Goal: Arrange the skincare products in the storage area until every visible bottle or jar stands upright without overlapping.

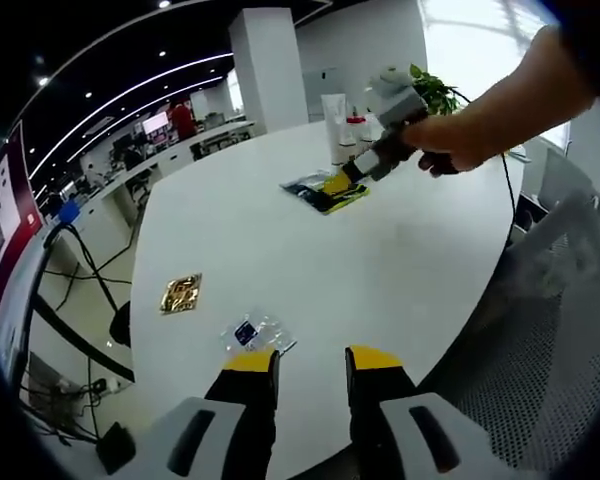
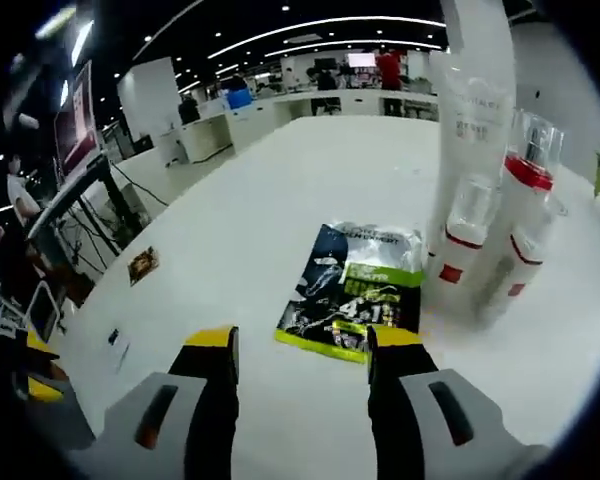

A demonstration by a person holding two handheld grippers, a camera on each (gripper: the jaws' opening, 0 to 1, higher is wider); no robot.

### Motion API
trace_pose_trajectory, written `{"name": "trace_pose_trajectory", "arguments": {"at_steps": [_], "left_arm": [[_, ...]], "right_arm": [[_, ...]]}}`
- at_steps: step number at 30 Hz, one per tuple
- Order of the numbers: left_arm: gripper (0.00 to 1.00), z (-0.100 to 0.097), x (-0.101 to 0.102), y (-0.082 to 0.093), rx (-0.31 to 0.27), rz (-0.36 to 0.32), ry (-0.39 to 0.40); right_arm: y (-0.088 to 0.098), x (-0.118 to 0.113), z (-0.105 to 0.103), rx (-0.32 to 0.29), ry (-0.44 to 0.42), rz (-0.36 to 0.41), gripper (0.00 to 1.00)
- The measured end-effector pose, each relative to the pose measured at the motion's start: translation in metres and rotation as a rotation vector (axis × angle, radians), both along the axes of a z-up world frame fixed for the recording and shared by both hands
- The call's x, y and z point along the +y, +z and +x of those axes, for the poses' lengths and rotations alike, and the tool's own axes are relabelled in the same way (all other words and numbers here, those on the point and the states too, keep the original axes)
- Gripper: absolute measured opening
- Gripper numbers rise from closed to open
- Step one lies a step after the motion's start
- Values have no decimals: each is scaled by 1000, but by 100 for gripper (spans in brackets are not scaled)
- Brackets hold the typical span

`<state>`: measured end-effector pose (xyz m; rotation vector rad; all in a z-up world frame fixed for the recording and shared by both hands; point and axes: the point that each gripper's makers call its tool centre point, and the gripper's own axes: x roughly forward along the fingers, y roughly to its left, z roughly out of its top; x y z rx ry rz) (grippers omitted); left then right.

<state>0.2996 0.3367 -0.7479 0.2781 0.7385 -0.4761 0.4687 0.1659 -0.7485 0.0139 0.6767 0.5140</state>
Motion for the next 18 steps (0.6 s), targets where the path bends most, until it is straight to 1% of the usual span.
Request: {"name": "trace_pose_trajectory", "arguments": {"at_steps": [1,2,3,5,6,9,10,11,12,13,14,15,16,17,18], "left_arm": [[27,0,0,1,-3,-5,2],[27,1,0,1,-4,-9,4],[27,1,0,2,-8,-11,5],[28,1,0,1,-5,-9,2],[28,0,-1,1,-4,-10,1],[28,2,-1,3,-14,-18,2],[29,2,-1,4,-16,-26,5],[29,3,-2,6,-19,-35,6],[30,3,-2,7,-23,-47,8],[30,4,-3,9,-28,-70,7],[31,5,-4,11,-29,-84,4],[32,5,-6,12,-24,-103,2],[28,1,-16,12,23,-198,-11],[25,-3,-23,13,88,-276,-8],[26,-1,-21,16,122,-333,31]], "right_arm": [[7,9,-12,5,20,64,46],[8,13,-23,13,48,79,47],[7,14,-33,28,68,79,47],[11,23,-69,43,156,69,44],[12,26,-80,48,188,63,43],[21,32,-114,49,278,40,39],[25,32,-125,32,321,12,38],[28,33,-133,18,359,-1,38],[29,33,-139,8,395,-29,38],[30,28,-145,-11,432,-80,37],[31,27,-152,-16,456,-97,36],[33,28,-158,-9,468,-85,36],[36,28,-162,-10,466,-80,36],[38,28,-167,-16,475,-80,36],[39,29,-176,-17,504,-87,37]]}}
